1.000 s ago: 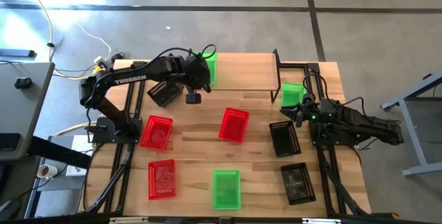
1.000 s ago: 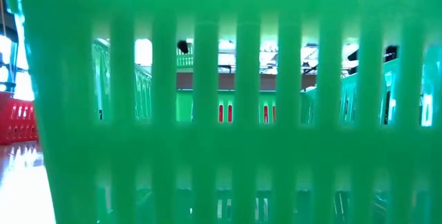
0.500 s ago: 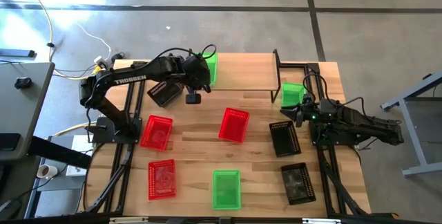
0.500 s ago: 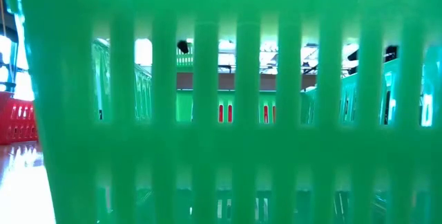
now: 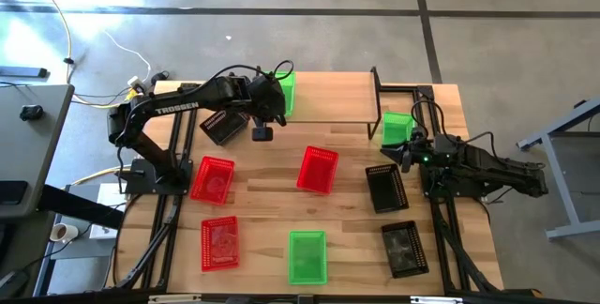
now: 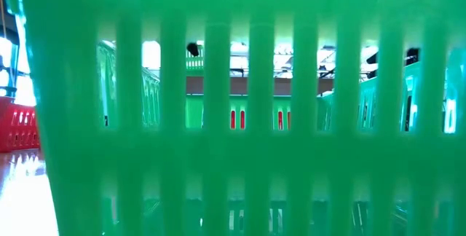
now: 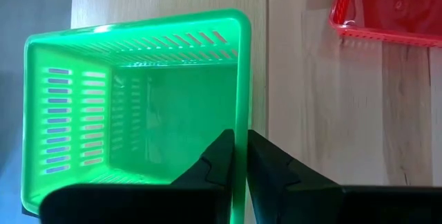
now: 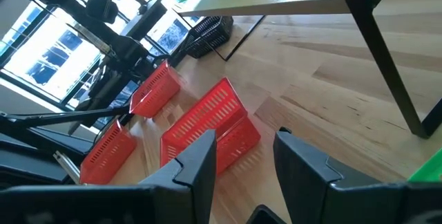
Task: Stack baskets on shelf by color
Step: Put the middle left green bin on the shelf, then put the top right red bin on the shelf
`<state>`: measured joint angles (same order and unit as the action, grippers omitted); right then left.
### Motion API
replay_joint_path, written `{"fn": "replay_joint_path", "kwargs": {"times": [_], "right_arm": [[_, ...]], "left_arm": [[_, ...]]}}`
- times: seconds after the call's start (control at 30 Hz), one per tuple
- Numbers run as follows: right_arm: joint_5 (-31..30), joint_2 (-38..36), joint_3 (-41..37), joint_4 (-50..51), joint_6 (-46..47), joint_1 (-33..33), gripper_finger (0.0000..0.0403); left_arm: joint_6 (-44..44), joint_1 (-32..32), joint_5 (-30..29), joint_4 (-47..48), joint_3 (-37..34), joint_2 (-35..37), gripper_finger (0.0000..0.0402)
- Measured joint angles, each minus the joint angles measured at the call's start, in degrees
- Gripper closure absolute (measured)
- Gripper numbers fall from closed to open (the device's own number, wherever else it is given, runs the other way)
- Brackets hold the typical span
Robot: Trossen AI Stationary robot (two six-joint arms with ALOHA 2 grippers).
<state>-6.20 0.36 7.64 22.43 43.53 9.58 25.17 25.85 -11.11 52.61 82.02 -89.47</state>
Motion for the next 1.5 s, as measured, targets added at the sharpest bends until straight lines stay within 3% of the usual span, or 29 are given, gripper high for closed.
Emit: {"fn": "replay_joint_path", "kwargs": {"times": [0.2, 0.53, 0.73, 1.03, 1.27, 1.5], "right_arm": [[0.0, 0.0, 0.0, 0.0, 0.0, 0.0, 0.0272], [0.2, 0.0, 0.0, 0.0, 0.0, 0.0, 0.0272], [0.3, 0.0, 0.0, -0.8, 0.2, 0.0, 0.0272], [2.2, 0.0, 0.0, -8.7, -0.6, 0.0, 0.0272], [3.7, 0.0, 0.0, -16.0, 0.0, 0.0, 0.0272], [3.6, 3.1, 6.2, -16.7, -3.0, 0.0, 0.0272]], "left_arm": [[-0.9, 0.0, 0.0, 0.0, 0.0, 0.0, 0.0367], [-4.1, -0.1, -0.1, -0.1, 0.0, 0.0, 0.027], [-5.7, -0.4, 0.0, 0.5, 0.4, 0.6, 0.0233], [-8.0, -2.8, -0.3, 6.7, 10.0, 0.6, 0.0222], [-10.2, -5.5, -1.5, 16.6, 19.3, 0.6, 0.0222], [-13.7, -9.0, -1.5, 22.2, 22.5, 3.6, 0.0222]]}}
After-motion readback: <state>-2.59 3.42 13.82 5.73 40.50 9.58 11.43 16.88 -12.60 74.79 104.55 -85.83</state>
